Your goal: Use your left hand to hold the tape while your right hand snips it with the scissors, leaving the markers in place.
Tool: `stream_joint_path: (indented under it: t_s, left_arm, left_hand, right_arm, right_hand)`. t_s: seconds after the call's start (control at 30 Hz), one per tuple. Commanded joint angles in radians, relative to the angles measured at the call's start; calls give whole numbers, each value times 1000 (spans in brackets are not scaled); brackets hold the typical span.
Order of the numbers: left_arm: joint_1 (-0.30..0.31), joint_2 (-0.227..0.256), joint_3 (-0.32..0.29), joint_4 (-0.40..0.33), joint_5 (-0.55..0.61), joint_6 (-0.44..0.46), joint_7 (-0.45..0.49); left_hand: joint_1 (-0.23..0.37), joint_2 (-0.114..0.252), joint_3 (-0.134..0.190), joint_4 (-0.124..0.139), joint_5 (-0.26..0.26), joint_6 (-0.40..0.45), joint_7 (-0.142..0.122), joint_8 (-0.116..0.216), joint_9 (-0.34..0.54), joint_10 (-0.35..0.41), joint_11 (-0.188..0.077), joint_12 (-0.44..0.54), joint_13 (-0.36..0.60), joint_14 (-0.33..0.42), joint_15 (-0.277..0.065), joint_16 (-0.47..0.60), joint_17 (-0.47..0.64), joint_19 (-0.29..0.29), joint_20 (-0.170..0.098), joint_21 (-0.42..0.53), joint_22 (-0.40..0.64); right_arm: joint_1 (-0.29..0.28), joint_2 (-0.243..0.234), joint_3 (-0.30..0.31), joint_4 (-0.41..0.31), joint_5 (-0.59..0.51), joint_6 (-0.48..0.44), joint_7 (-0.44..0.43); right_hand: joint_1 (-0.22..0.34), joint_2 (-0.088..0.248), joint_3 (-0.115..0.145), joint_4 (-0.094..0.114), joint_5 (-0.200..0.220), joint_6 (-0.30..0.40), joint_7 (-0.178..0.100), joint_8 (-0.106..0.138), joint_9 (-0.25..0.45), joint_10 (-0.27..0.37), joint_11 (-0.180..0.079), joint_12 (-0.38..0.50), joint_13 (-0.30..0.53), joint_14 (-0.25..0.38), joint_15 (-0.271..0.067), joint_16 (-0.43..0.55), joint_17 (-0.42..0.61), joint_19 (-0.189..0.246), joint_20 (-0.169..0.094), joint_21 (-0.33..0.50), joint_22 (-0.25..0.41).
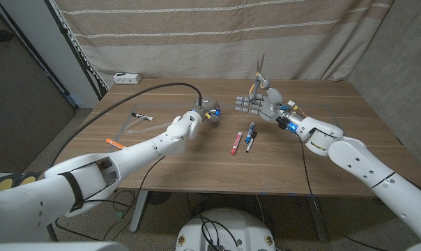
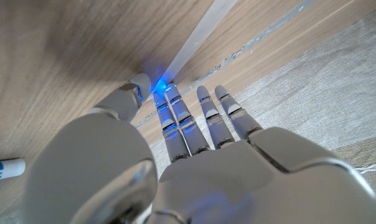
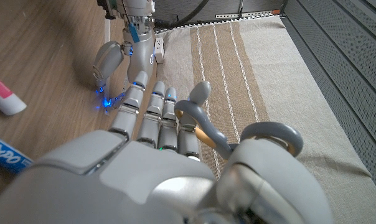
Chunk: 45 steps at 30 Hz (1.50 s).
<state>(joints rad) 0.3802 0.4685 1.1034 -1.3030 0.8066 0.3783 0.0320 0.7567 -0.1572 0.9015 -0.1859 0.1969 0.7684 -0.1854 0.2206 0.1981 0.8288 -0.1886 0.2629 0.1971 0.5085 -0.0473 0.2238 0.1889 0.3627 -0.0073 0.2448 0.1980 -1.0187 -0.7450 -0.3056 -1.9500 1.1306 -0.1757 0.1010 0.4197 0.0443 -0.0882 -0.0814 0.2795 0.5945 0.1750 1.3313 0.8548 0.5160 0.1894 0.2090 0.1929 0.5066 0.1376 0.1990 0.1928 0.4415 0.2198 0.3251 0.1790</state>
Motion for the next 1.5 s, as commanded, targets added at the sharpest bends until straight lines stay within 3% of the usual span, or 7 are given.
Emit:
stream_joint_path:
  t_s: [0.03, 0.33, 0.53, 0.97, 1.5]
  left_arm:
    - [8, -6, 4, -3, -3, -10, 4]
    - [31, 0, -23, -21, -22, -27, 72]
    - [56, 5, -77, -26, -89, -80, 148]
    - [75, 10, -108, -24, -129, -142, 227]
    - [96, 20, -130, -44, -144, -162, 260]
  left_hand:
    - [37, -2, 22, -1, 10, 29, -4, 13, 2, 112, -32, 44, 58, 27, -163, 8, 7, 15, -4, 8, 1]
    - [43, -15, 24, 2, 7, 42, -3, 14, 2, 107, -30, 49, 67, 33, -159, 3, 9, 23, -7, 11, 2]
    - [41, -19, 23, 4, 6, 42, -4, 13, 2, 100, -29, 46, 69, 29, -158, 0, 9, 24, -7, 11, 3]
    - [36, -22, 22, 8, 5, 34, -10, 7, 2, 89, -30, 44, 75, 34, -158, -1, 11, 30, -6, 14, 3]
    - [33, -20, 25, 11, 5, 33, -9, -1, 2, 97, -32, 66, 98, 86, -156, 11, 18, 48, -1, 20, 3]
  right_arm:
    - [-3, -2, 5, 3, 4, 0, 1]
    - [-5, -4, 8, 2, 3, 3, 5]
    - [-4, -4, 8, 1, 4, 3, 4]
    - [-6, -4, 6, -8, 4, 0, -4]
    - [-8, -5, 4, -12, 7, -3, -5]
  right_hand:
    - [3, 7, -1, -5, -1, 2, 3, 7, 2, -2, 5, -2, 5, -4, 2, -3, 2, 11, -3, -2, 4]
    - [4, 9, -1, -6, -1, -1, 4, 7, 2, -3, 5, -2, 5, -7, 2, -3, 2, 14, -3, -8, 4]
    - [4, 10, -2, -7, -1, 1, 4, 7, 0, -4, 5, -2, 5, -9, 4, -2, 2, 16, -3, -14, 4]
    - [1, 14, -3, -5, -2, 0, 6, 10, 3, -4, 6, -2, 5, -11, 5, -2, 2, 21, -3, -21, 4]
    - [3, 16, -3, -7, -2, 1, 7, 10, 0, -5, 5, -1, 5, -16, 6, -2, 2, 27, -3, -33, 4]
